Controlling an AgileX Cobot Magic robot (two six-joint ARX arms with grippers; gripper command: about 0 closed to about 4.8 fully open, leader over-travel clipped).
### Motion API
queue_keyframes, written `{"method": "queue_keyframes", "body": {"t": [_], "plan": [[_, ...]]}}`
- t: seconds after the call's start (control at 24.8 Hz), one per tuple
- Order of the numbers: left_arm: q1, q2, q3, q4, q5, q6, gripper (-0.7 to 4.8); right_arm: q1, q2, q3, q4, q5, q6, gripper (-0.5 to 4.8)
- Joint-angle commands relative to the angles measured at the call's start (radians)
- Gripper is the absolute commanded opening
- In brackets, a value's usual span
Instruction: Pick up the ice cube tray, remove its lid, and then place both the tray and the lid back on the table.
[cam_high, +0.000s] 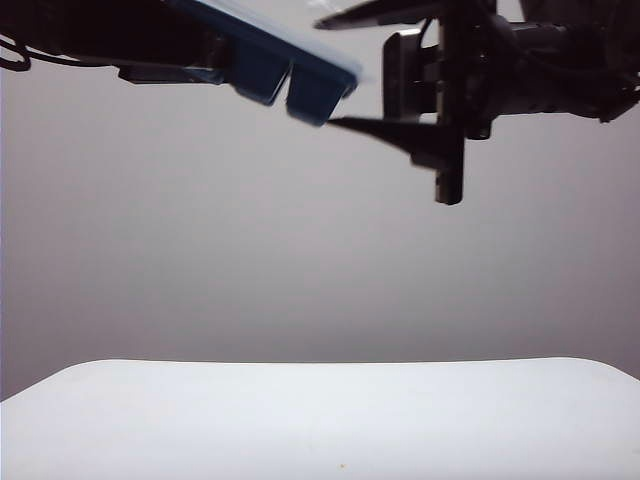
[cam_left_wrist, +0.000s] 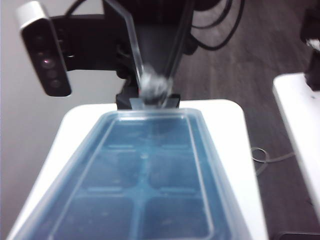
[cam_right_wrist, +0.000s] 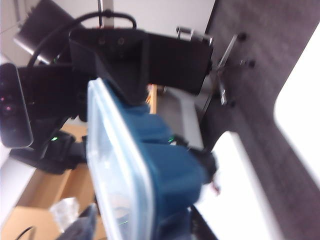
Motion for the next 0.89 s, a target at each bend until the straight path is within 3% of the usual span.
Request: {"method": "queue_keyframes", "body": {"t": [0.04, 0.16, 0.32, 0.52, 0.64, 0.89], "plan": [[-0.004, -0.002, 0.0, -0.025, -0.032, -0.001, 2.34, -0.064, -0.006, 0.011, 0.041, 0.042, -0.046, 2.62], [-0.004, -0.002, 0.0, -0.024, -0.096, 0.0, 2.34, -0.142, -0.006, 0.01, 0.033, 0.034, -0.05, 2.65], [-0.004, -0.002, 0.0, 0.002, -0.14, 0.007, 2.34, -0.174, -0.009, 0.005, 0.011, 0.008, -0.05, 2.65], [-0.004, -0.002, 0.0, 0.073, -0.175, 0.006, 2.34, -0.15, -0.018, -0.002, -0.023, -0.038, -0.05, 2.55], [-0.004, -0.002, 0.0, 0.119, -0.183, -0.005, 2.34, -0.113, -0.022, -0.001, -0.042, -0.07, -0.043, 2.1], [-0.004, -0.002, 0.0, 0.137, -0.188, -0.005, 2.34, -0.071, -0.022, 0.0, -0.054, -0.064, -0.035, 1.93]]}}
